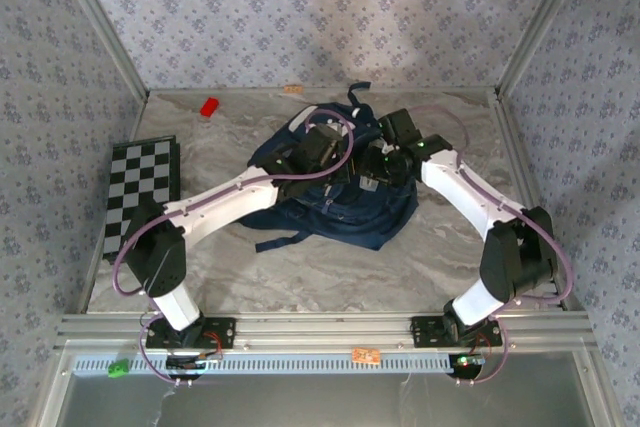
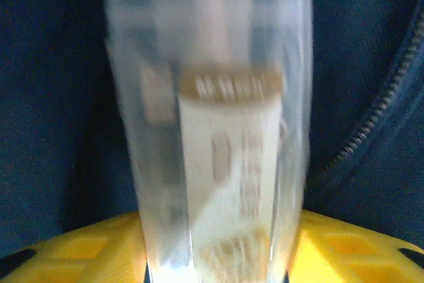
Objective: Pack the student bag
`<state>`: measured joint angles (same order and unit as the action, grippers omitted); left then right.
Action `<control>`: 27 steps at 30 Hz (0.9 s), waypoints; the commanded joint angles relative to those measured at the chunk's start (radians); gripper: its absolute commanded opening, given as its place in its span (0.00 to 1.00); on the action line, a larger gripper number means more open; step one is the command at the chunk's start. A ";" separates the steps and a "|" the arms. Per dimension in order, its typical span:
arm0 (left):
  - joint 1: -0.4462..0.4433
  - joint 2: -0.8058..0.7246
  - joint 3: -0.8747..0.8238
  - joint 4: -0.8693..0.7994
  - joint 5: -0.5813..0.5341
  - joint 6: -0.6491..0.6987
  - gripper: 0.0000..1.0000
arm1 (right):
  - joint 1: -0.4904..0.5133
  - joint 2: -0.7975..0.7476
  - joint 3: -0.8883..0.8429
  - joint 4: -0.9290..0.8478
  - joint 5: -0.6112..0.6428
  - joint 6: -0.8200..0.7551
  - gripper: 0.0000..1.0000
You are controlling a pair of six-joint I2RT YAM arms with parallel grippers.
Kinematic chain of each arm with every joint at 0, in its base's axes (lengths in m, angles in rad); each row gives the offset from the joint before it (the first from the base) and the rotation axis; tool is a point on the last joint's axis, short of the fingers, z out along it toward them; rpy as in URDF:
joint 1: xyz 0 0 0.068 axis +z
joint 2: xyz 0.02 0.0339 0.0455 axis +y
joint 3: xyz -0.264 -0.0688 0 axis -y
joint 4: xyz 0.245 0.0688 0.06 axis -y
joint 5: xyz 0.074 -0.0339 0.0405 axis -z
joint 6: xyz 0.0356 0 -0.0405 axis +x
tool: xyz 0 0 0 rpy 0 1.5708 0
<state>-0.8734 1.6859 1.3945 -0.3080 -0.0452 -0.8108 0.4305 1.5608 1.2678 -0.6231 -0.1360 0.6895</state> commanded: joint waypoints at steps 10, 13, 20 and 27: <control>0.021 -0.072 -0.011 0.067 0.051 -0.030 0.00 | 0.006 -0.063 -0.067 0.157 -0.018 0.058 0.52; 0.022 -0.075 -0.017 0.073 0.056 -0.034 0.00 | 0.013 -0.039 -0.111 0.210 -0.065 0.076 0.47; 0.023 -0.086 -0.025 0.071 0.056 -0.032 0.00 | 0.007 0.007 -0.129 0.318 -0.119 0.078 0.35; 0.024 -0.077 -0.030 0.083 0.110 -0.029 0.00 | 0.007 -0.101 -0.200 0.263 -0.114 0.004 0.40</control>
<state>-0.8505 1.6623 1.3636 -0.2863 0.0132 -0.8246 0.4427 1.5246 1.0901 -0.3119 -0.2401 0.7406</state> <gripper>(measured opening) 0.056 0.391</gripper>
